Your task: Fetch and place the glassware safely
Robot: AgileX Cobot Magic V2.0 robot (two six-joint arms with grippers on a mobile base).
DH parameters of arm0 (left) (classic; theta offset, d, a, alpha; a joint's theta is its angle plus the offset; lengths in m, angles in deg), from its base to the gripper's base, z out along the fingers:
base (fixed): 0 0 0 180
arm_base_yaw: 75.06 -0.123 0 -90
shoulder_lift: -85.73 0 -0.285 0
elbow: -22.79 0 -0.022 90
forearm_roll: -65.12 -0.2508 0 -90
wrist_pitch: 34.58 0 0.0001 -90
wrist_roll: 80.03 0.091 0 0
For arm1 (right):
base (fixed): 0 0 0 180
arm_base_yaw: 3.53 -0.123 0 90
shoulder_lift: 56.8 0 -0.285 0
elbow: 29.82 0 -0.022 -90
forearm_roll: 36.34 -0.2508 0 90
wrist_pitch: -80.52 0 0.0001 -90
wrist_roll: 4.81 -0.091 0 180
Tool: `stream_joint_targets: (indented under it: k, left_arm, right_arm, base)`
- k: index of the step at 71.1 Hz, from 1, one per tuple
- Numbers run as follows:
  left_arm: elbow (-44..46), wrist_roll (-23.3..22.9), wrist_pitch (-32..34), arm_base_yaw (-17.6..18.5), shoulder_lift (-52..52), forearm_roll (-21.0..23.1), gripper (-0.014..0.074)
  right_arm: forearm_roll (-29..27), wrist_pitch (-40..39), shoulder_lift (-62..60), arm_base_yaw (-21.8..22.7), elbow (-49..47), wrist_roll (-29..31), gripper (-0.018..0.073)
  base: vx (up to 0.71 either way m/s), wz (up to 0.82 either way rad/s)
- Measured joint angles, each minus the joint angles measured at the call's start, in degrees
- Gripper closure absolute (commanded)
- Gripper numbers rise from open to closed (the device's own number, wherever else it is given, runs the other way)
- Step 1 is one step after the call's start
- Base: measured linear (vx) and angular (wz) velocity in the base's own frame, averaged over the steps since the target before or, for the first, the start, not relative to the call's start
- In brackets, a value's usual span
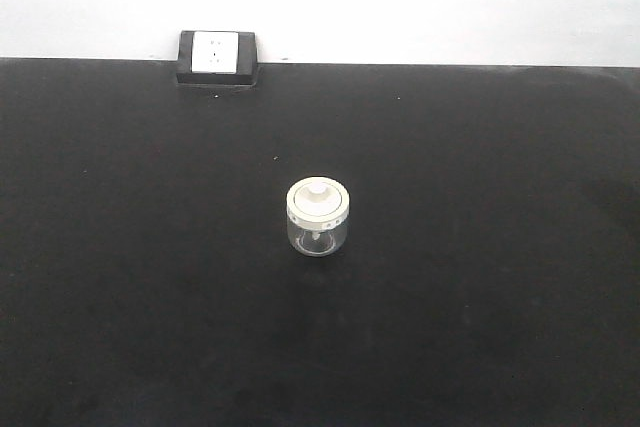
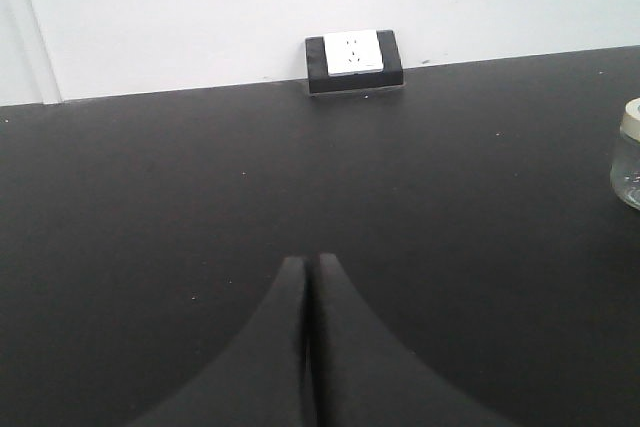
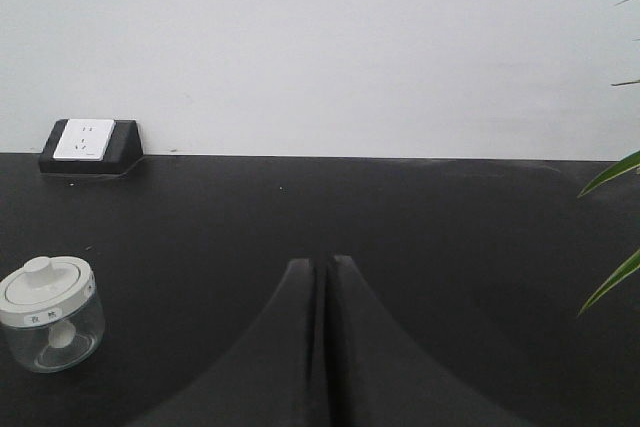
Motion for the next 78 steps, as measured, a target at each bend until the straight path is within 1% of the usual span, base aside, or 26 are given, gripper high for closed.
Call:
stream_joint_targets:
  k: [57, 68, 78]
  left_arm:
    - [0.0, 0.0, 0.04, 0.0, 0.0, 0.04, 0.0603]
    - [0.0, 0.0, 0.04, 0.0, 0.0, 0.04, 0.0603]
    - [0.0, 0.0, 0.04, 0.0, 0.0, 0.04, 0.0603]
  right_arm:
    - [0.0, 0.0, 0.0, 0.0, 0.0, 0.0, 0.0563]
    - [-2.2, -0.21, 0.0, 0.0, 0.21, -0.51, 0.0563]
    - [-5.06, -0.98, 0.0, 0.0, 2.32, -0.04, 0.0563]
  base:
    - [0.0, 0.0]
    - [0.0, 0.0]
    - [0.0, 0.0]
